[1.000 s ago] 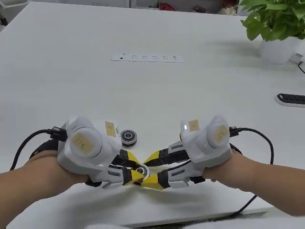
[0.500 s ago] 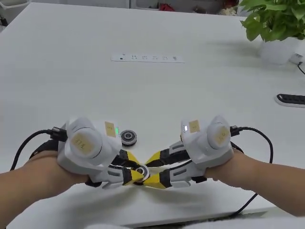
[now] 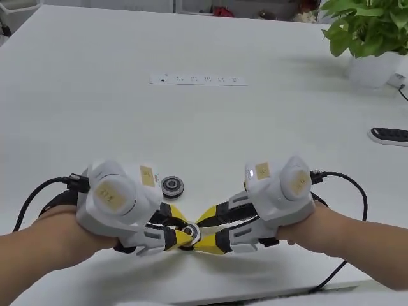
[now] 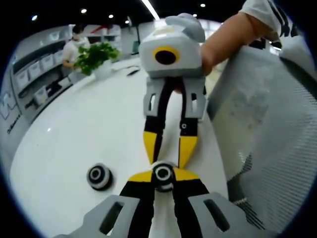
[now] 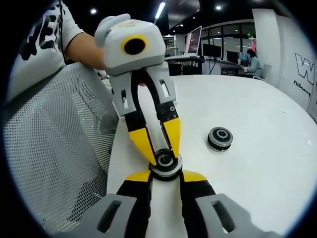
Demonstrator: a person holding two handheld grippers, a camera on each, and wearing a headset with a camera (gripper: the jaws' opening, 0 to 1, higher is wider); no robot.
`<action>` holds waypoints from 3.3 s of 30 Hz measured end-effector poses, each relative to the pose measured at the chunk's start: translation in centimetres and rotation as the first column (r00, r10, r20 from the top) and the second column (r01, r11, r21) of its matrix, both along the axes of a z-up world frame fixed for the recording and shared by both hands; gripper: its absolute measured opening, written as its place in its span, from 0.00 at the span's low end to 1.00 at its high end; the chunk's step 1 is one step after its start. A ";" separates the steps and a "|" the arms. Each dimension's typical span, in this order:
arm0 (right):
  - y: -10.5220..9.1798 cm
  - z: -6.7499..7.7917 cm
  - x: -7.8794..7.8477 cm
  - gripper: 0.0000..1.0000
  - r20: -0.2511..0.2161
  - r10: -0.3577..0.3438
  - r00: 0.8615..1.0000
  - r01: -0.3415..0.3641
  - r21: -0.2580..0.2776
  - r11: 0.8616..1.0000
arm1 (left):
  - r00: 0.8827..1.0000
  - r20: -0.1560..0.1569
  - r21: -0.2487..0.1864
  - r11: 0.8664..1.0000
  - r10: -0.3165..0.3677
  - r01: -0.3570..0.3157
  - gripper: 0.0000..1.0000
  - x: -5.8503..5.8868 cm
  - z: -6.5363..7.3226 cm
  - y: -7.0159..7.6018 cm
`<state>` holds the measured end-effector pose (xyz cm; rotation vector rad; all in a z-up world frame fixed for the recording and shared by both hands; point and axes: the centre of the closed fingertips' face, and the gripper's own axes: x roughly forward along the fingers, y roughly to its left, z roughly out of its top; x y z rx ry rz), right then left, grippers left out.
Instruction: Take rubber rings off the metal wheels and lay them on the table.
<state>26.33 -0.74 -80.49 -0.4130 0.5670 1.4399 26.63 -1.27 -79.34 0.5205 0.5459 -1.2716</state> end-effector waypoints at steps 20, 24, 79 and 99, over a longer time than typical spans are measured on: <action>-0.5 -0.2 0.0 0.13 -0.001 0.003 1.000 -0.003 -0.018 1.000 | 1.000 -0.001 -0.001 1.000 0.003 -0.003 0.14 0.1 0.0 0.0; -0.5 -0.2 0.1 0.11 -0.001 0.002 1.000 -0.002 -0.025 1.000 | 1.000 -0.001 -0.001 1.000 0.003 -0.003 0.14 0.1 0.0 0.0; -1.3 0.2 1.1 0.00 -0.322 -0.207 0.924 0.232 0.043 0.972 | 1.000 0.016 0.012 1.000 -0.002 0.001 0.14 -0.1 -0.1 -0.1; -1.1 0.4 1.1 0.00 -0.311 -0.204 0.928 0.230 0.051 0.972 | 1.000 0.017 0.013 1.000 -0.002 0.001 0.14 -0.1 -0.1 -0.1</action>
